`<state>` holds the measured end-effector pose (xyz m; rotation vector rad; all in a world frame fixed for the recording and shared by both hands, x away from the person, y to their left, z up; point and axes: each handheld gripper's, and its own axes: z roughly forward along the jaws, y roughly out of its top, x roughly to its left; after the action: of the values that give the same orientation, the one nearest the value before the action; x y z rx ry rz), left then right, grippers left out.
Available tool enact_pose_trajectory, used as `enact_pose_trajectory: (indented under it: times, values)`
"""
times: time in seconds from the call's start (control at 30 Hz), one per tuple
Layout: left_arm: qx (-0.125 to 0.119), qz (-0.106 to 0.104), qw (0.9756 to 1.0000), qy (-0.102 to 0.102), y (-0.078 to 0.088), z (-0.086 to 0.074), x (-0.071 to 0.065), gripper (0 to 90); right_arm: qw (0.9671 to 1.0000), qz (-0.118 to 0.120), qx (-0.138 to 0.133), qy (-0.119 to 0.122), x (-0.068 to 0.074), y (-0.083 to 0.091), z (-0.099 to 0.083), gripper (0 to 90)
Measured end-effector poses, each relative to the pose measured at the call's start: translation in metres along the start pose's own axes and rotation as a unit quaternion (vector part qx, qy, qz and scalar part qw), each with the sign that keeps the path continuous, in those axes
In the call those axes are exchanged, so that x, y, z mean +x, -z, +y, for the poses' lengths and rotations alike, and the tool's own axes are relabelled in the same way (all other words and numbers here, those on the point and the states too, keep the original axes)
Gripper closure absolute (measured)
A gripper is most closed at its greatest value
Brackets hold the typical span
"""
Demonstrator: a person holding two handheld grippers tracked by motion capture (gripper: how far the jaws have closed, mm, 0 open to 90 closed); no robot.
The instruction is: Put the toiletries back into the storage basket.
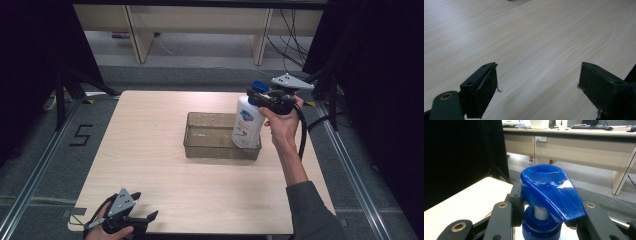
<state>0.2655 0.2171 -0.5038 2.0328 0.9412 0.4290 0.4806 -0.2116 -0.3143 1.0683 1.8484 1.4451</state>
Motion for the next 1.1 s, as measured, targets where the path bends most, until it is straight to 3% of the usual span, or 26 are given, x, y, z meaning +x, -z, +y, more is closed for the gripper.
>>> enact_pose_trajectory:
  times: [0.5,0.63,0.73,1.0,1.03,1.1]
  values:
    - [0.002,0.002,1.0,-0.003,0.0,0.0,0.001,14.8,0.9999,0.007,0.008,-0.012,0.001,0.0,-0.014,61.5]
    - [0.0,0.001,1.0,-0.001,0.0,0.0,0.0,14.8,0.9999,0.008,0.013,-0.004,0.0,0.001,-0.015,61.5]
    - [0.002,0.002,1.0,-0.003,0.0,0.0,0.001,14.8,0.9997,0.011,0.017,-0.013,0.0,0.001,-0.019,61.4]
    - [-0.002,0.0,1.0,0.001,0.0,0.0,-0.001,14.8,0.9999,0.006,0.014,-0.006,0.002,0.003,-0.022,61.3]
    - [-0.002,0.001,1.0,0.001,0.0,0.0,-0.001,14.8,0.9997,0.005,0.013,-0.018,0.004,0.004,-0.023,61.3]
    - [0.004,0.001,1.0,-0.005,0.001,0.0,0.0,14.8,0.9999,0.007,0.009,-0.007,0.004,0.003,-0.023,61.3]
